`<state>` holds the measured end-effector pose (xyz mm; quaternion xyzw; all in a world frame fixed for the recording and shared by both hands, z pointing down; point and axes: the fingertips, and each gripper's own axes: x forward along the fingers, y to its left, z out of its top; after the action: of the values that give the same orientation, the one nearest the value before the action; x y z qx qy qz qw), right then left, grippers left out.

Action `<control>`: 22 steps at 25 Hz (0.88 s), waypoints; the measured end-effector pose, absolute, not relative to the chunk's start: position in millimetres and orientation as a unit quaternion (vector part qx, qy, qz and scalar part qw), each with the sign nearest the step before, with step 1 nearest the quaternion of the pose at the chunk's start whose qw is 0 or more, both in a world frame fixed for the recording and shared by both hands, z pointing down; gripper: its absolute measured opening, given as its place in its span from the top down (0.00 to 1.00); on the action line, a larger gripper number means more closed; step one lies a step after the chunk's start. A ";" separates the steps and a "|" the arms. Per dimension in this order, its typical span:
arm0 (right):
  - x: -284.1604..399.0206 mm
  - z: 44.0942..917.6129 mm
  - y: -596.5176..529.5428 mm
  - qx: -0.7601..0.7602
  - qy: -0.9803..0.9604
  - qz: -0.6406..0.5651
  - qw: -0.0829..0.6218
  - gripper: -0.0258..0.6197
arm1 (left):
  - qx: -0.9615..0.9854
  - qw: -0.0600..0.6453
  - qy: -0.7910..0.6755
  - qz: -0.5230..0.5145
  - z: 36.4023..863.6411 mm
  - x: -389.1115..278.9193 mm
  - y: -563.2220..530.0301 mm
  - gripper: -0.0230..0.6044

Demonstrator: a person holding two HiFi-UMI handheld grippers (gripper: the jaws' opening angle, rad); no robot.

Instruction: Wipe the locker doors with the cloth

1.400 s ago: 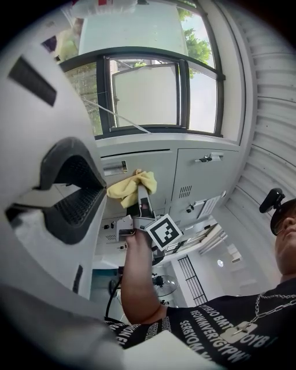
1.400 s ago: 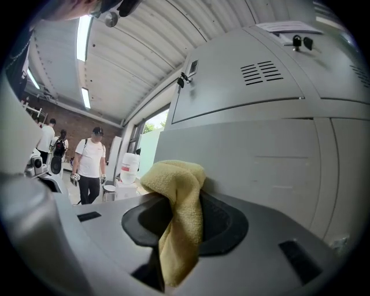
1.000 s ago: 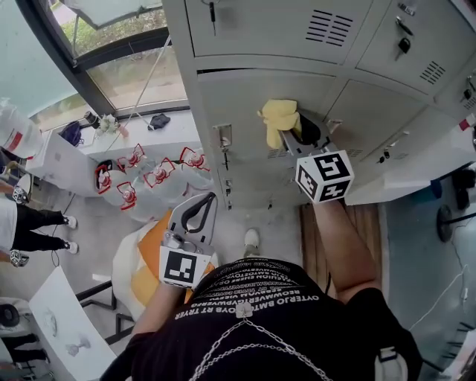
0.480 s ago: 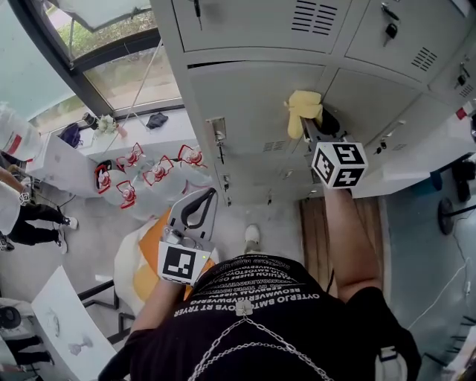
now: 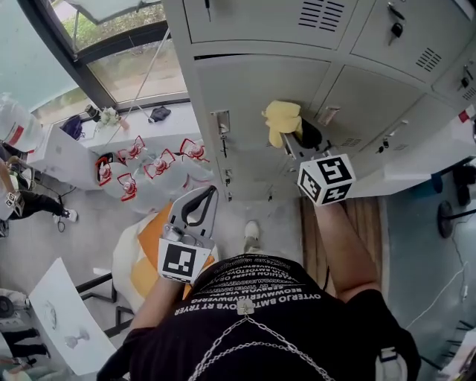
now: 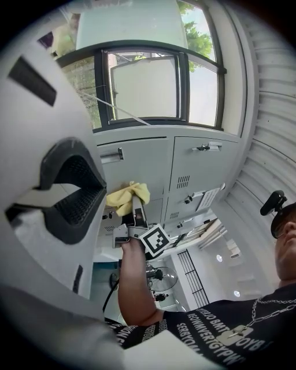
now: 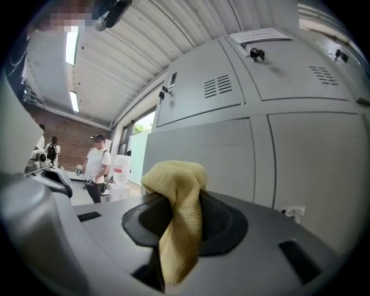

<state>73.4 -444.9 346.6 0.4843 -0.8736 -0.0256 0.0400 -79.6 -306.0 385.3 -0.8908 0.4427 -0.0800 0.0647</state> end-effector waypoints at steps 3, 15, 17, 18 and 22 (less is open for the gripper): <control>46.8 362.8 -444.3 0.456 -0.887 -0.024 0.063 0.78 | -0.892 0.059 0.440 -0.080 388.4 -78.4 -303.0 0.95; -10.4 395.1 -471.2 0.413 -0.904 -0.023 0.103 0.79 | -0.890 0.056 0.445 -0.081 391.2 -89.5 -310.2 0.95; -12.1 394.7 -473.9 0.412 -0.905 -0.027 0.108 0.79 | -0.889 0.053 0.448 -0.081 392.4 -90.7 -314.1 0.95; -11.7 394.5 -474.6 0.411 -0.904 -0.028 0.109 0.79 | -0.889 0.052 0.447 -0.082 393.2 -90.2 -316.0 0.96; -2.9 393.9 -475.5 0.413 -0.905 -0.014 0.099 0.79 | -0.891 0.050 0.443 -0.083 393.5 -84.5 -323.3 0.95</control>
<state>-2.9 -475.5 393.9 0.4133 -0.9051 -0.0138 0.0994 -84.5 -323.3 393.5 -0.8911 0.4434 -0.0833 0.0502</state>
